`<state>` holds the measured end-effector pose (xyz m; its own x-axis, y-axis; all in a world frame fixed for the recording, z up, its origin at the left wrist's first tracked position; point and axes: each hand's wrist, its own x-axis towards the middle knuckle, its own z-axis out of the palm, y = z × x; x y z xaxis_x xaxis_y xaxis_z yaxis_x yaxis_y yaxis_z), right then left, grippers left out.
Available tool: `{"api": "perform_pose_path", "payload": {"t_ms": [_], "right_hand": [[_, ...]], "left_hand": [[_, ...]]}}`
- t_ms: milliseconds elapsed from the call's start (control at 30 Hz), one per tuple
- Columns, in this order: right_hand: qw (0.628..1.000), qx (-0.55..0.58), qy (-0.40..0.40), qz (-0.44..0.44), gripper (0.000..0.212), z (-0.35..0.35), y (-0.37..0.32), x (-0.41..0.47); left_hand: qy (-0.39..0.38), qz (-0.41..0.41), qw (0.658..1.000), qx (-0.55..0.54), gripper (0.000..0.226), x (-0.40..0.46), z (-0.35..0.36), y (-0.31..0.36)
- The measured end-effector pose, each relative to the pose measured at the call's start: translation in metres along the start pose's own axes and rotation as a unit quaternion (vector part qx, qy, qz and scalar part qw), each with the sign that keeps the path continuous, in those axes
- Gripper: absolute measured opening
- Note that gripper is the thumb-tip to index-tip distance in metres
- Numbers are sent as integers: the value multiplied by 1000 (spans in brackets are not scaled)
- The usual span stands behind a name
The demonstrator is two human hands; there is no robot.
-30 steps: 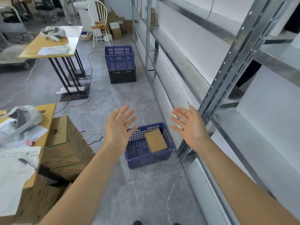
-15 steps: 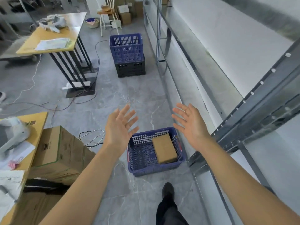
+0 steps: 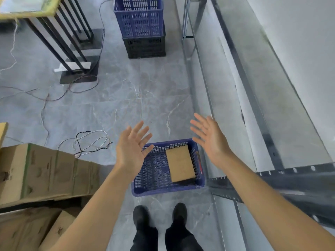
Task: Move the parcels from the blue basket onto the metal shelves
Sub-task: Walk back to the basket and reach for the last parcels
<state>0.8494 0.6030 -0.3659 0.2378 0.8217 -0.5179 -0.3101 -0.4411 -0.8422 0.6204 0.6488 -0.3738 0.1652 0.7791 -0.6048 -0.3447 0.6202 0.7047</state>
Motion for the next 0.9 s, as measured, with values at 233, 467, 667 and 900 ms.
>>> {"api": "perform_pose_path", "payload": {"t_ms": [233,467,667,900], "right_hand": [[999,-19,39,28,51,-12,85,96],[995,-49,74,48,51,-39,199,170],[989,-98,87,70,51,-64,282,225],[981,-130,93,111,50,-89,372,279]], "left_hand": [[-5,-46,999,27,52,108,-26,-59],[4,-96,994,46,53,196,-75,-141],[19,-117,991,55,54,260,-109,-214],[22,-141,987,76,55,322,-139,-302]]}}
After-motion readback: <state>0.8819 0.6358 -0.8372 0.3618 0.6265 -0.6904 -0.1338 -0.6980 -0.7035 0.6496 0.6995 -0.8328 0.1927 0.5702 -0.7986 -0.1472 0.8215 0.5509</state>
